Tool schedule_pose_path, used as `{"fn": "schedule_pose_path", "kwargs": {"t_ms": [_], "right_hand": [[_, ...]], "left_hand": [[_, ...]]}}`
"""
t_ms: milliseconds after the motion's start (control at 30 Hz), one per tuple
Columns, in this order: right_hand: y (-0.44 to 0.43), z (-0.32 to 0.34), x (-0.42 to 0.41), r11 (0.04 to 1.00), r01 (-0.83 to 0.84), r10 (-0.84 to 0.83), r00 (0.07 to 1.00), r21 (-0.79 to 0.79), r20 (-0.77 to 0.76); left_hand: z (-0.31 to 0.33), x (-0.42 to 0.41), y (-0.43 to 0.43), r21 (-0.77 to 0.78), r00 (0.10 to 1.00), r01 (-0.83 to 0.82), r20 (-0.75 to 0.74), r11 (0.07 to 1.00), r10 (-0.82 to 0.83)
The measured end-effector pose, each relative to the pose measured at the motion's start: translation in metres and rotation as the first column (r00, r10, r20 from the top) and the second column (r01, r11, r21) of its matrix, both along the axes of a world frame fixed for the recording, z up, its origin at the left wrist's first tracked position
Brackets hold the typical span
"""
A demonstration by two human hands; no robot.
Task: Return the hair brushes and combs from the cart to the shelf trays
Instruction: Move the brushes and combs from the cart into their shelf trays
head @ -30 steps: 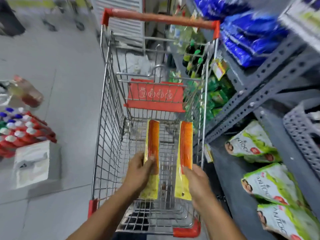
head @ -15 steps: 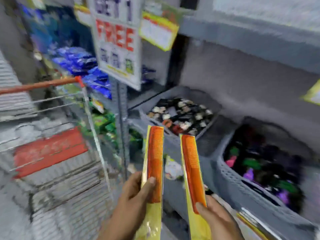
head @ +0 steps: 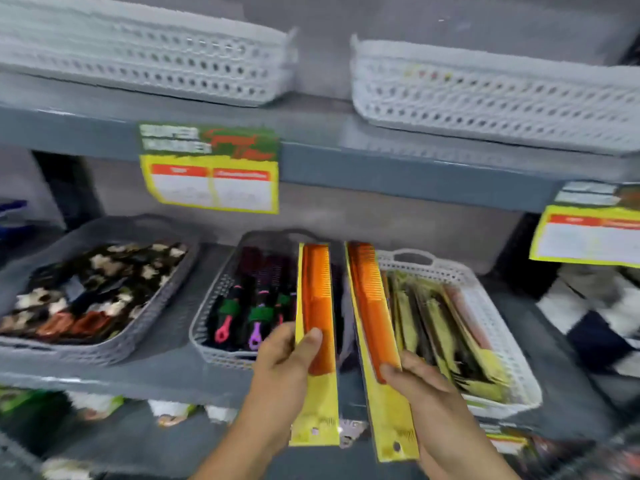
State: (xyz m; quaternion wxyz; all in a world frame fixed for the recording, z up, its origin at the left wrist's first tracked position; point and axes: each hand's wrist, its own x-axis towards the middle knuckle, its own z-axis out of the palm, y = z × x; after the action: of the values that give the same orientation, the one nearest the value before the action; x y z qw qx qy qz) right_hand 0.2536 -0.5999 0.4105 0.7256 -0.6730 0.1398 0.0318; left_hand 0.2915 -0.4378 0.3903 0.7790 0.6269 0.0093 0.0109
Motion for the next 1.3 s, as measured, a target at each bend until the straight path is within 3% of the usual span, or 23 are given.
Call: {"fn": "schedule_pose_path", "kwargs": {"t_ms": [133, 267, 433, 567, 633, 700, 800, 933, 1067, 1300], "right_hand": [[-0.031, 0.005, 0.017, 0.995, 0.084, -0.082, 0.996, 0.055, -0.031], [-0.056, 0.005, 0.037, 0.986, 0.168, -0.168, 0.985, -0.005, -0.037], [-0.090, -0.007, 0.062, 0.944, 0.239, -0.256, 0.966, -0.226, -0.046], [-0.109, -0.023, 0.076, 0.864, 0.223, -0.259, 0.966, -0.452, -0.019], [-0.117, -0.035, 0.081, 0.826, 0.176, -0.227, 0.973, -0.535, -0.031], [-0.123, -0.044, 0.086, 0.784, 0.122, -0.197, 0.979, -0.608, -0.058], [-0.129, -0.052, 0.089, 0.711, 0.061, -0.186, 0.977, -0.701, -0.103], [-0.129, -0.054, 0.090, 0.658, 0.013, -0.180, 0.974, -0.753, -0.140], [-0.127, -0.052, 0.089, 0.596, -0.043, -0.156, 0.973, -0.802, -0.168], [-0.125, -0.051, 0.086, 0.481, -0.086, -0.132, 0.977, -0.873, -0.169]], "left_hand": [[0.005, 0.031, -0.044, 0.056, 0.995, 0.099, -0.011, 0.993, -0.099], [0.002, 0.062, -0.081, 0.043, 0.973, 0.205, -0.114, 0.978, -0.199], [-0.018, 0.094, -0.127, 0.055, 0.943, 0.214, -0.274, 0.975, -0.191], [-0.037, 0.109, -0.156, 0.299, 0.967, 0.168, -0.234, 0.939, -0.099], [-0.043, 0.114, -0.169, 0.483, 0.976, 0.149, -0.213, 0.863, -0.049], [-0.048, 0.117, -0.177, 0.670, 0.979, 0.146, -0.205, 0.728, -0.008], [-0.055, 0.117, -0.185, 0.794, 0.984, 0.136, -0.176, 0.592, 0.010], [-0.063, 0.118, -0.191, 0.890, 0.997, 0.059, -0.078, 0.451, 0.023], [-0.067, 0.118, -0.193, 0.923, 1.000, 0.007, -0.016, 0.386, 0.021], [-0.069, 0.116, -0.196, 0.969, 0.999, 0.041, -0.035, 0.244, -0.027]]}}
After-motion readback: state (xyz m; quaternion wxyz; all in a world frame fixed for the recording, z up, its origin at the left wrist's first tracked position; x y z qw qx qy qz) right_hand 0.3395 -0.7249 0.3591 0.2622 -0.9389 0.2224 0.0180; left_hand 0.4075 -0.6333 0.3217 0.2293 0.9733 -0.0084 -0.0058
